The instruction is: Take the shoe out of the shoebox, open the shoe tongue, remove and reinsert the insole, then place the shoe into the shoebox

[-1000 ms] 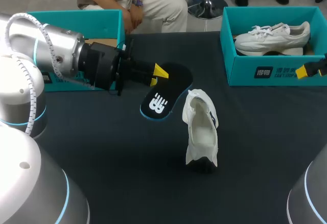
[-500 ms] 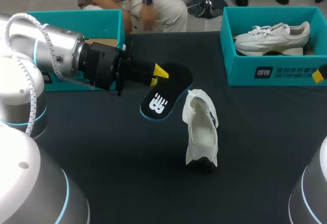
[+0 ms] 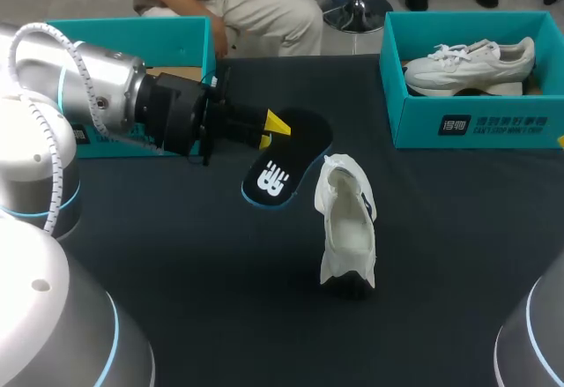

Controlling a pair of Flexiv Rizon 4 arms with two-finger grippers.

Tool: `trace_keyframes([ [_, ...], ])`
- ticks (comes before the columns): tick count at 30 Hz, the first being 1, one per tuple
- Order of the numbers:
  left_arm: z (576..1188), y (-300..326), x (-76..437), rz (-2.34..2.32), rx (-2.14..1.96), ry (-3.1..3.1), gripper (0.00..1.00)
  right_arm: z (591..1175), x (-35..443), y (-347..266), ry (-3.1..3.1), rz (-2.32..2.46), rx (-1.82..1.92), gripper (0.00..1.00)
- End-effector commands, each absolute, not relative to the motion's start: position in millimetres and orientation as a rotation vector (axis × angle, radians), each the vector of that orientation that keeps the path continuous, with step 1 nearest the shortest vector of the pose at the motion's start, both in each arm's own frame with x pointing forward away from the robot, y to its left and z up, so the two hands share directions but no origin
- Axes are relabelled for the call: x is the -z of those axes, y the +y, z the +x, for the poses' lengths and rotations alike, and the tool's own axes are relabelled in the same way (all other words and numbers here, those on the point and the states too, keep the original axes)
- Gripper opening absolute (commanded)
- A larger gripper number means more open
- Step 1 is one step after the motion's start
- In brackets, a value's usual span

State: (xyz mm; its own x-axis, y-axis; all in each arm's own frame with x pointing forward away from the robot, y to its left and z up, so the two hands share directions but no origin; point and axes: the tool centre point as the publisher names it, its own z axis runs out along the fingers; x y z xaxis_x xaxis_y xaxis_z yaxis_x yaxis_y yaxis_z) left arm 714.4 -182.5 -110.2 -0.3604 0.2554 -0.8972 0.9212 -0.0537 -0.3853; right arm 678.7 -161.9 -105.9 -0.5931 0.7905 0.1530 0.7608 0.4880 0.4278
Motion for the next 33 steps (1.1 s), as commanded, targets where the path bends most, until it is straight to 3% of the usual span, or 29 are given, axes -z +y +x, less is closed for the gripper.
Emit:
trace_keyframes([
  [1,714,-183,110,1.265,1.447,1.637,0.00,670,103,-160,2.654,1.362,-0.704,1.00],
  [24,714,-183,110,1.265,1.447,1.637,0.00,669,100,-156,2.636,1.449,-0.642,1.00],
  [33,695,-187,141,1.306,1.526,1.818,0.00,669,100,-156,2.636,1.449,-0.642,1.00],
])
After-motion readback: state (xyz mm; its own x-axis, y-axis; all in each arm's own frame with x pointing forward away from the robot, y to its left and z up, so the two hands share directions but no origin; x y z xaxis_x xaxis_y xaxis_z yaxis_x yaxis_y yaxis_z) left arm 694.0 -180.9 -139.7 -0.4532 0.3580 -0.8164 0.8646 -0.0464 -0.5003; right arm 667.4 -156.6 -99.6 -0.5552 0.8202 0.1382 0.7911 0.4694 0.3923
